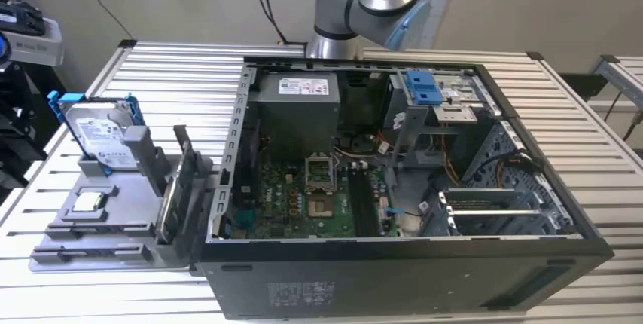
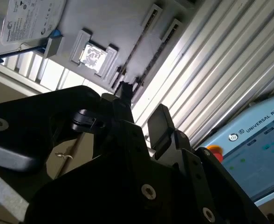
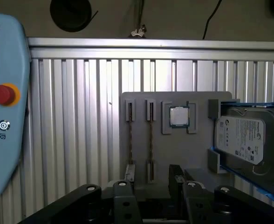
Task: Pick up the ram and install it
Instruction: 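Pick up the ram and move it above insertion slot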
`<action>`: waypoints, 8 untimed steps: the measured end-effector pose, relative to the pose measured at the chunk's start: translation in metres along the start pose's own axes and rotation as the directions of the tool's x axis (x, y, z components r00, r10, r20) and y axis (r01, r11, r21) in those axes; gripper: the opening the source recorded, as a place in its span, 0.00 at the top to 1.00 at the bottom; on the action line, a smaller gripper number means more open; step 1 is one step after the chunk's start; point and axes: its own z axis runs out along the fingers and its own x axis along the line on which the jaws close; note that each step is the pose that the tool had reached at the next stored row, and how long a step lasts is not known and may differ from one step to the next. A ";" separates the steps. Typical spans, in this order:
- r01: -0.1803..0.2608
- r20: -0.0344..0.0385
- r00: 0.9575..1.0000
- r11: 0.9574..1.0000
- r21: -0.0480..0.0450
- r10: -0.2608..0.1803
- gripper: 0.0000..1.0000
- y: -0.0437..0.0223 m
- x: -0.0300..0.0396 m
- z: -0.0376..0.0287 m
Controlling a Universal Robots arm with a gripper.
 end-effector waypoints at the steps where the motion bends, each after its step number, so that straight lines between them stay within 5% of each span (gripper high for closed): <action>1: 0.000 0.000 1.000 1.000 0.000 0.000 0.58 -0.0001 -0.0001 0.0004; 5: 0.000 -0.006 1.000 1.000 0.000 0.000 0.58 -0.0001 -0.0003 0.0031; 8: 0.000 -0.017 1.000 1.000 0.000 0.000 0.58 -0.0001 -0.0004 0.0065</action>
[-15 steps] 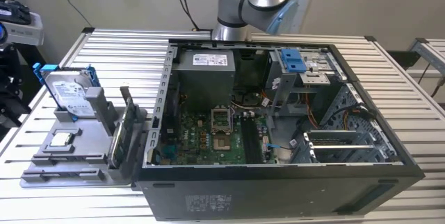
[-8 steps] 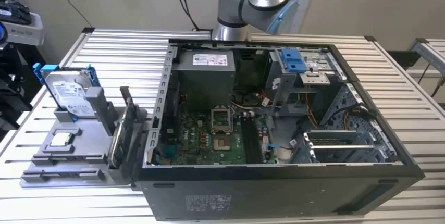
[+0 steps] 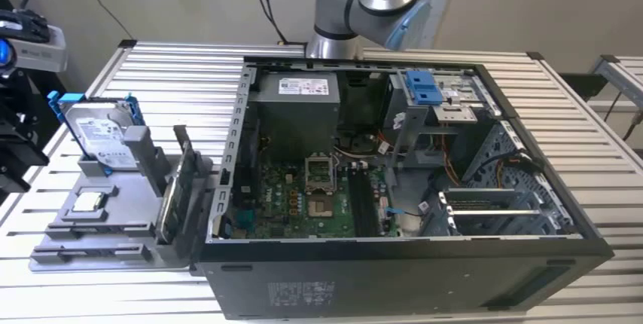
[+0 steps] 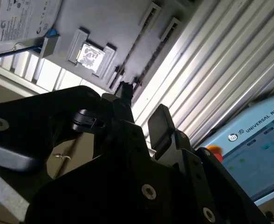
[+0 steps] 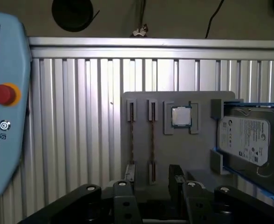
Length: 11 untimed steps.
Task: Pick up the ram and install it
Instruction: 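Pick up the ram and move it above insertion slot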
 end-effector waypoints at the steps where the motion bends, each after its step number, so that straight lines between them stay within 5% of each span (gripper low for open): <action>1: 0.000 -0.004 1.000 1.000 0.000 0.000 0.58 0.0000 0.0000 0.0013; 11: 0.000 -0.009 1.000 1.000 0.000 0.000 0.58 -0.0004 0.0002 0.0132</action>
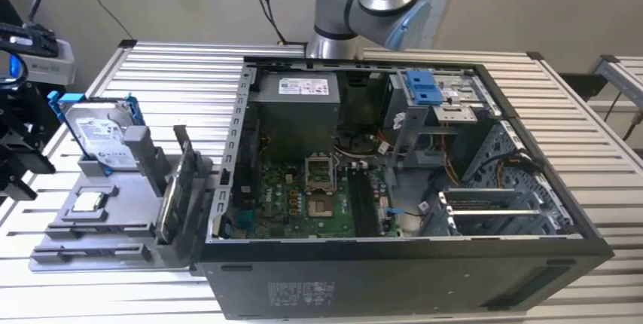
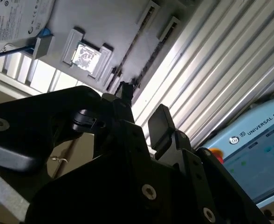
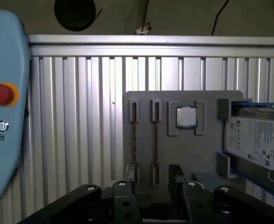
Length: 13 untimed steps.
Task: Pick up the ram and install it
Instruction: 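Pick up the ram and move it above insertion slot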
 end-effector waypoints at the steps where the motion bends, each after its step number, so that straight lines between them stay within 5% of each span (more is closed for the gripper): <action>1: 0.000 0.000 1.000 1.000 0.000 0.000 0.58 -0.0002 -0.0001 0.0011; 13: 0.001 0.000 1.000 1.000 0.000 -0.001 0.58 -0.0029 -0.0014 0.0146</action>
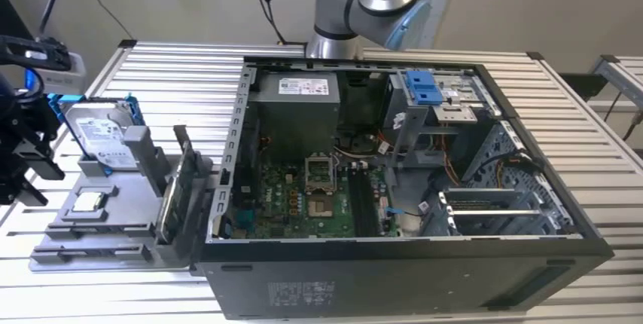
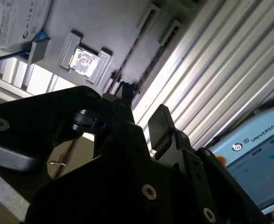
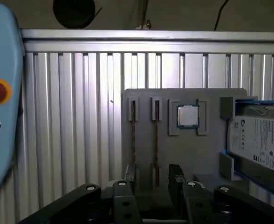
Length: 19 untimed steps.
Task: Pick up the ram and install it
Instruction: 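Pick up the ram and move it above insertion slot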
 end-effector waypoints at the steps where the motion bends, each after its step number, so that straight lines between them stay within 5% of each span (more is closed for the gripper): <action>1: 0.000 0.000 1.000 1.000 0.000 0.000 0.58 -0.0001 -0.0001 0.0012; 19: 0.001 0.000 1.000 1.000 0.000 -0.001 0.58 -0.0003 0.0002 0.0201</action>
